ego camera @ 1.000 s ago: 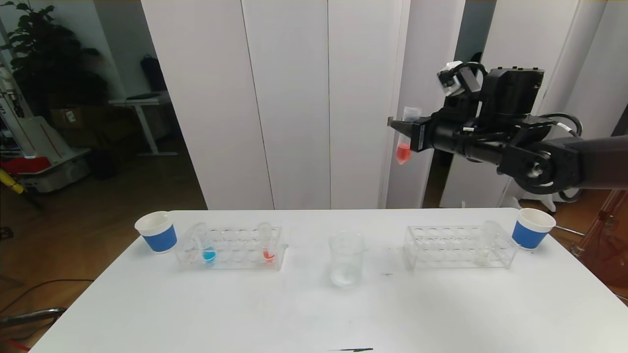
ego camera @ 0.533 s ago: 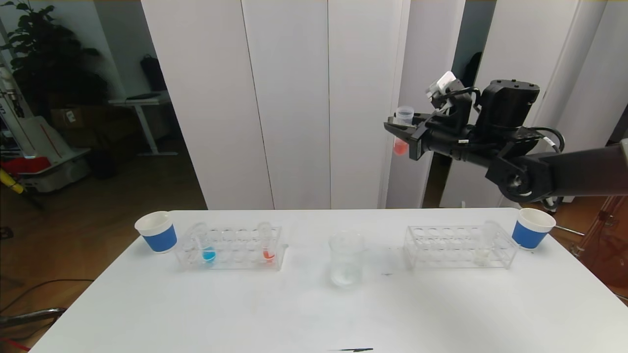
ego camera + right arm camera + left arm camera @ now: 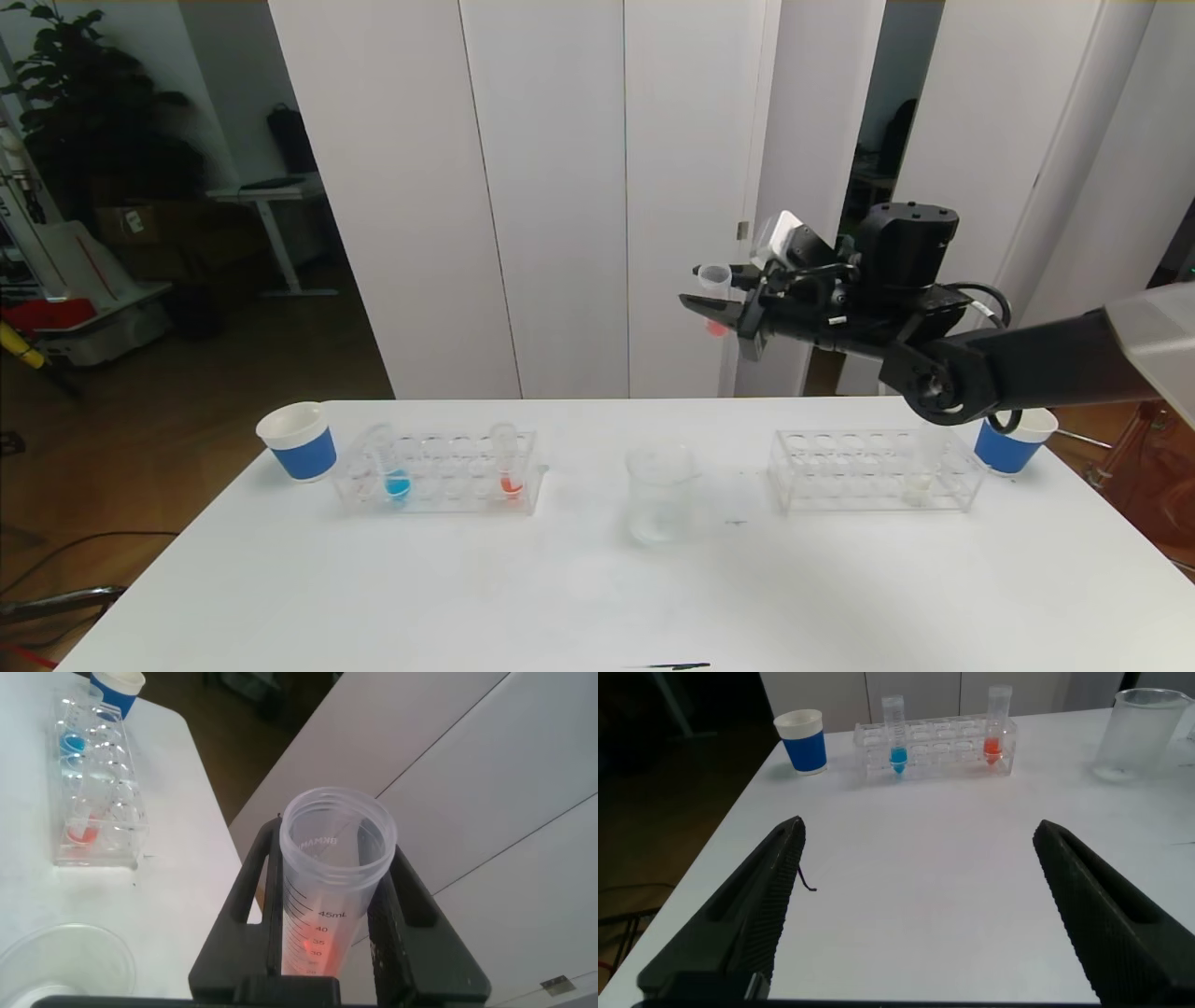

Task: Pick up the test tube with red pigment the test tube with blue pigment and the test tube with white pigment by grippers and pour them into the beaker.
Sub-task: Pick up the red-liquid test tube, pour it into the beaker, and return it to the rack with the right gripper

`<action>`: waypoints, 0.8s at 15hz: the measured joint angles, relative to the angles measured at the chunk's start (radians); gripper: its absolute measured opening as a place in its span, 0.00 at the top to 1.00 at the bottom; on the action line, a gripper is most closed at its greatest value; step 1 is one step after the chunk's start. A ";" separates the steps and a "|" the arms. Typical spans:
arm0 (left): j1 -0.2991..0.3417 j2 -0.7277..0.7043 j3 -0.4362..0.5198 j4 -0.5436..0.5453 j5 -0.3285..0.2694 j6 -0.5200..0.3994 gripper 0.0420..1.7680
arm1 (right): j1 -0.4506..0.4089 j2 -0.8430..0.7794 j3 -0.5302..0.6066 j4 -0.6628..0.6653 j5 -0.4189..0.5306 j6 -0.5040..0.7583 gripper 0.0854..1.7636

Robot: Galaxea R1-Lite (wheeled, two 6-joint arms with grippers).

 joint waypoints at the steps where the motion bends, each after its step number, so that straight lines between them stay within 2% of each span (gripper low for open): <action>1: 0.000 0.000 0.000 0.000 0.000 0.000 0.01 | 0.002 0.002 0.019 -0.036 0.023 -0.017 0.70; 4: 0.000 0.000 0.000 0.000 0.000 0.000 0.01 | 0.007 0.021 0.067 -0.119 0.051 -0.107 0.70; 12: 0.000 0.000 0.000 0.000 0.000 0.000 0.01 | 0.036 0.092 0.080 -0.103 0.052 -0.490 0.70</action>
